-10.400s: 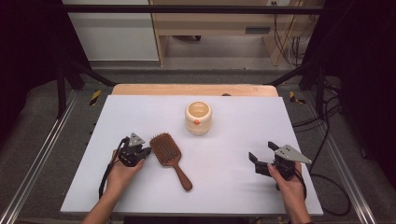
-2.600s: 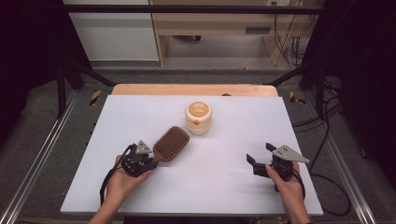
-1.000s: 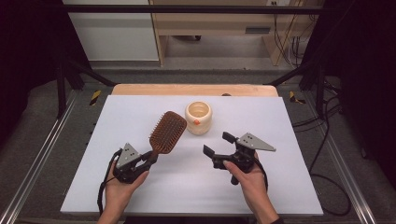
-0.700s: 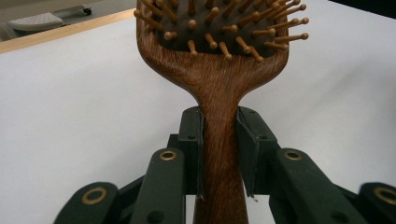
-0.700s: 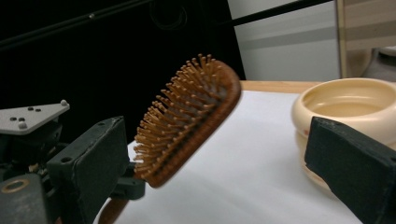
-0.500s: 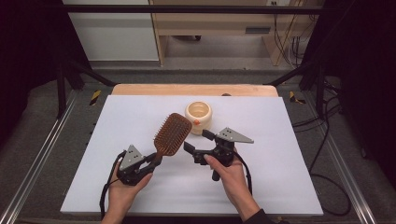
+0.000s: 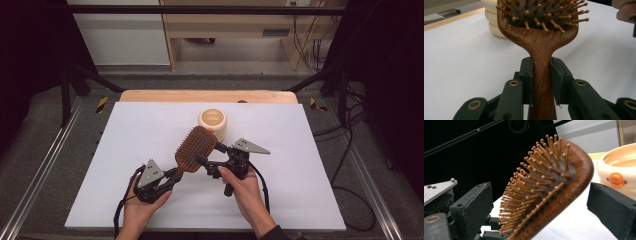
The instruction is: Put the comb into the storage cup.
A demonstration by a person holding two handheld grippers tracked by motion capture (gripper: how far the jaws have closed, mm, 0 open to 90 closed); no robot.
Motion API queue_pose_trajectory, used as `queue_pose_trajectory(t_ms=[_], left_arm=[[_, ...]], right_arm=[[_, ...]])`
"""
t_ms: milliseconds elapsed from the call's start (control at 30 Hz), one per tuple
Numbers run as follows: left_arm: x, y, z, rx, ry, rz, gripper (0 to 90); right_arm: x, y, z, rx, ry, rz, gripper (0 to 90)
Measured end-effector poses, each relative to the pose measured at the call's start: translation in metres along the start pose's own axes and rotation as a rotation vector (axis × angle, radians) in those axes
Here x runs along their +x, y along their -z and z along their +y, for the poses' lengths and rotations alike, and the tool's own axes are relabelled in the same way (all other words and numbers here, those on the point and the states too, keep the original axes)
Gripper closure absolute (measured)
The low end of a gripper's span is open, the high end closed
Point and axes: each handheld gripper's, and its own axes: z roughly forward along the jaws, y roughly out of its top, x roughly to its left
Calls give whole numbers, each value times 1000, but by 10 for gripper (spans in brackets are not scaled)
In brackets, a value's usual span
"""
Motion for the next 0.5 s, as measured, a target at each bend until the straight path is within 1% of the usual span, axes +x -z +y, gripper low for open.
queue_pose_trajectory(t_ms=[33, 300, 400, 500], left_arm=[[-2, 0, 0, -1, -4, -2, 723], [-9, -3, 0, -9, -17, -17, 723], [-11, -4, 1, -10, -32, -25, 724], [-13, -4, 1, -11, -37, -26, 723]], right_arm=[[0, 0, -1, -2, -11, 5, 73], [-2, 1, -2, -16, -52, 18, 100], [-3, 3, -1, -20, -65, 23, 109], [-5, 3, -1, -26, -76, 27, 119]])
